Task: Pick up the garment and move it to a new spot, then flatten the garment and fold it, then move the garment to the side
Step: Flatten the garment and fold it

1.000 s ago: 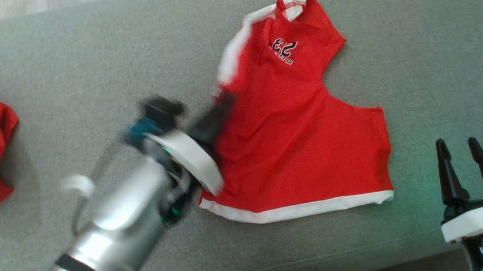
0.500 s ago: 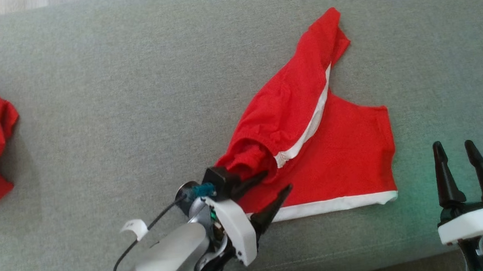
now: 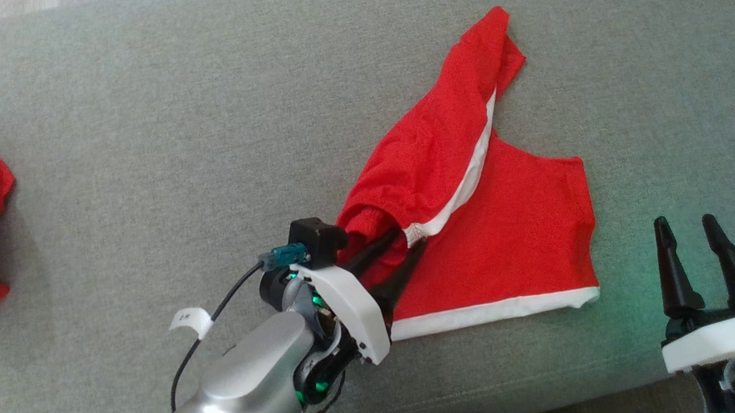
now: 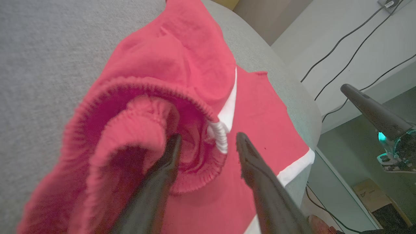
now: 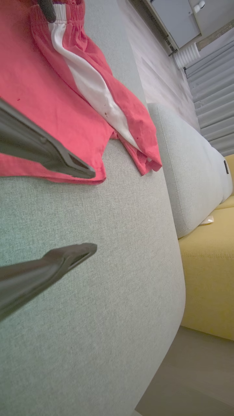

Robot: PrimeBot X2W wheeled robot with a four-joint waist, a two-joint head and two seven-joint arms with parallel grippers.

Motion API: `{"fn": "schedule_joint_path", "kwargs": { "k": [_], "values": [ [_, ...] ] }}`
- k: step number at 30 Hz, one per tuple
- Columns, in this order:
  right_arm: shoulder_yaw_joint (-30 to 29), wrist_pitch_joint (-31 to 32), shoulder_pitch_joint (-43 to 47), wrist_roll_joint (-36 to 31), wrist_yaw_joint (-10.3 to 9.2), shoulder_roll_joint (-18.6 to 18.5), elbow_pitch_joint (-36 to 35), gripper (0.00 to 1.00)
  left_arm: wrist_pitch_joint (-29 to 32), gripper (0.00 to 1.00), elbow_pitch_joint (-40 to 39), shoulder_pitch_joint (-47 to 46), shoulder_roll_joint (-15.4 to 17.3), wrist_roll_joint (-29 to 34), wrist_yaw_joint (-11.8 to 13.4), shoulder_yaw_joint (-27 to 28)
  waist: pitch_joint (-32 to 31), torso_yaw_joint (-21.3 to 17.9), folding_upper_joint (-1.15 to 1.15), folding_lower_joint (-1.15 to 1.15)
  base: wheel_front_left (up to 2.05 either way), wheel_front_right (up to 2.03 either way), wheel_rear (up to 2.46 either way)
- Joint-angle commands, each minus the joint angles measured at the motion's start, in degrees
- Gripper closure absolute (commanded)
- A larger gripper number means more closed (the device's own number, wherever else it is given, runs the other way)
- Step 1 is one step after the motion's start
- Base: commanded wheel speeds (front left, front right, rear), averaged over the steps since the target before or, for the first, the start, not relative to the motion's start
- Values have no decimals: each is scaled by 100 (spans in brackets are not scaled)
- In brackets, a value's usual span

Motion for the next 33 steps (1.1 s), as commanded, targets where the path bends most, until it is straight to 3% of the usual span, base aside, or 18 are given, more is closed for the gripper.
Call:
{"fn": "schedule_joint_path", "kwargs": {
  "k": [1, 4, 9, 13, 20, 21, 24, 29, 33],
  "values": [
    [81, -76, -135, -11, 37, -110, -136, 0, -80, 36, -125, -229, -35, 2, 15, 192, 12, -7, 0, 0, 0, 0, 0],
    [78, -103, -130, -10, 37, -103, -105, 0, -173, 100, -89, -272, -38, 46, 26, 198, 21, -14, 0, 0, 0, 0, 0],
    [72, -115, -120, -16, 37, -82, -61, 0, -278, 100, -211, -273, 58, 90, 13, 209, -44, 16, 0, 0, 0, 0, 0],
    [81, -111, -85, -1, 37, -74, -75, 0, -339, 100, -761, -88, 408, 64, 119, 334, -174, 100, 0, 0, 0, 0, 0],
    [127, -94, 26, 82, 37, -65, -92, 0, 39, 100, -2424, 587, 1768, -302, 615, 850, -421, 467, 0, 0, 0, 0, 0],
    [207, -92, 5, 114, 37, -55, -71, 0, 113, 100, -2748, 724, 2170, -362, 800, 1050, -456, 577, 0, 0, 0, 0, 0],
    [402, -60, -62, 165, 37, -90, -49, 0, 143, 100, -3051, 821, 2546, -466, 1005, 1336, -476, 739, 0, 0, 0, 0, 0],
    [738, 18, -335, 210, 37, -186, 7, 0, 115, 100, -3007, 750, 2779, -468, 1120, 1558, -437, 889, 0, 0, 0, 0, 0],
    [1172, 184, -948, 261, 37, -290, 207, 0, 102, 100, -2761, 609, 2755, -461, 1073, 1587, -344, 976, 0, 0, 0, 0, 0]
  ]
}}
